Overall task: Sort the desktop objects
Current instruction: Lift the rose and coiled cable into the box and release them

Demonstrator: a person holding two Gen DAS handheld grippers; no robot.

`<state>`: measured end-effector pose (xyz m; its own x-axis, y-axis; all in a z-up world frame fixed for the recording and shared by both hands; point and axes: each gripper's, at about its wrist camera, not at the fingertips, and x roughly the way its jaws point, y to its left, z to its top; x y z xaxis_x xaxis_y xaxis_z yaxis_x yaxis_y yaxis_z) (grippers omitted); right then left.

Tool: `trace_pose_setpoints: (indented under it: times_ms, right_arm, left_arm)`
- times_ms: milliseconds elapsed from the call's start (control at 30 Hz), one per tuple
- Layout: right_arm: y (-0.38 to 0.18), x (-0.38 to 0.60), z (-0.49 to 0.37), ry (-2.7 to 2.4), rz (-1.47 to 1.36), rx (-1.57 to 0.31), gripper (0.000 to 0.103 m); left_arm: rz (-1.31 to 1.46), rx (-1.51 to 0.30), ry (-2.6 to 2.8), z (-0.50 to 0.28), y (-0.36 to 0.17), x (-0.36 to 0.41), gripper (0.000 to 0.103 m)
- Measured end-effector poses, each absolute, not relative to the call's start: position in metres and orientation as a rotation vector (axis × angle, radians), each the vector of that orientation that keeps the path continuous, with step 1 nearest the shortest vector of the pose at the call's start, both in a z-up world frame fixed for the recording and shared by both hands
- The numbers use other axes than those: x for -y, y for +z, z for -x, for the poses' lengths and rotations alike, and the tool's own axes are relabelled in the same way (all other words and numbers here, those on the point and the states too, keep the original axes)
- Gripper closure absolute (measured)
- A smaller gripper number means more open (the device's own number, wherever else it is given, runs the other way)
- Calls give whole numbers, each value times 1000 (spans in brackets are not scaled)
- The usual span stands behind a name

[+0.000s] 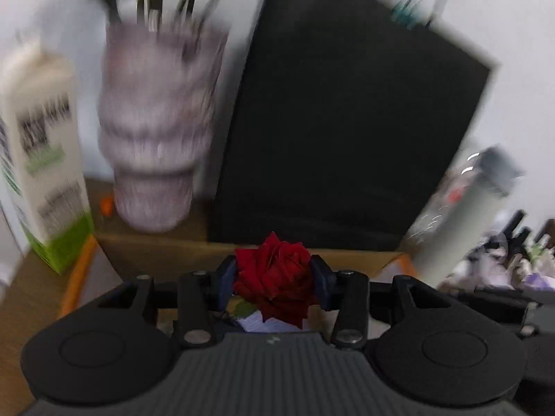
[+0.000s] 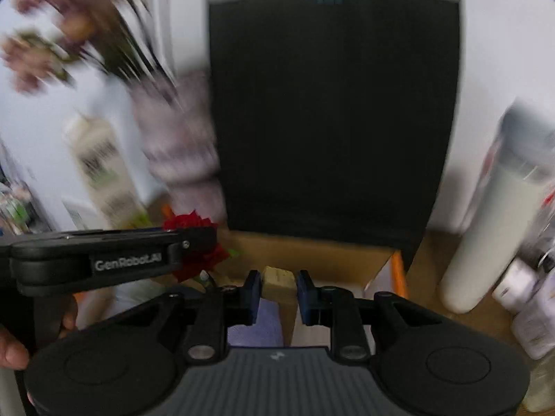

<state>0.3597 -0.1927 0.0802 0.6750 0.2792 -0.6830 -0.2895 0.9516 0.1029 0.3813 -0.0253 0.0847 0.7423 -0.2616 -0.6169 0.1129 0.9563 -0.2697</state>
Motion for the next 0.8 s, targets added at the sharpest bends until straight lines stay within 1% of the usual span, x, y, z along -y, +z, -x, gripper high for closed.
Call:
trace_pose_setpoints:
  times_ms: [33,100,167,200,233,300,333,367,400,433,500,600,700,800]
  right_arm:
    - [68,190,-371,318,7,-808,82]
    - [48,182,-384,323,22,-854,82]
    - [35,174,-393,328,53,-887,78]
    - [29,170,-396,324,73,-902,77]
    - [26,168,-394,319,82,-907,71]
    - [30,167,-390,303,90,-908,69]
    - [35,170,-387,297,83,-897,66]
    - [43,173,-382,288,76,-881,61]
    - [52,177,-376,283,75,-861,57]
    - [61,181,-371,277,83,-839,50]
    - [81,186,-359,251,119,-803,43]
    - [107,196,-341,226,148,-775,41]
    - [125,204,-320,224,144,-768,38]
    - [137,216,-291,220,138,-756,36]
  left_arm:
    - [230,-743,-185,-389,72,24,55]
    - [220,-800,-116,-398,55,23,43]
    - [212,-801,-124,-399,50,23,23]
    - [222,-792,-152,-397,50,21,20]
    - [237,-781,-177,-395,53,19,20]
    - [253,-772,-202,-390,62,16,20]
    - [250,-769,-200,-387,69,14,19]
    - [244,-759,-198,-382,76,12,19]
    - [240,-749,-194,-382,84,12,18]
    - [232,-738,-182,-375,93,9,17]
    - [207,-726,-164,-364,110,6,13]
    - [157,-711,-155,-343,134,3,4]
    - [105,-697,-151,-313,150,-1,0]
    - [59,-663,-109,-273,157,-8,0]
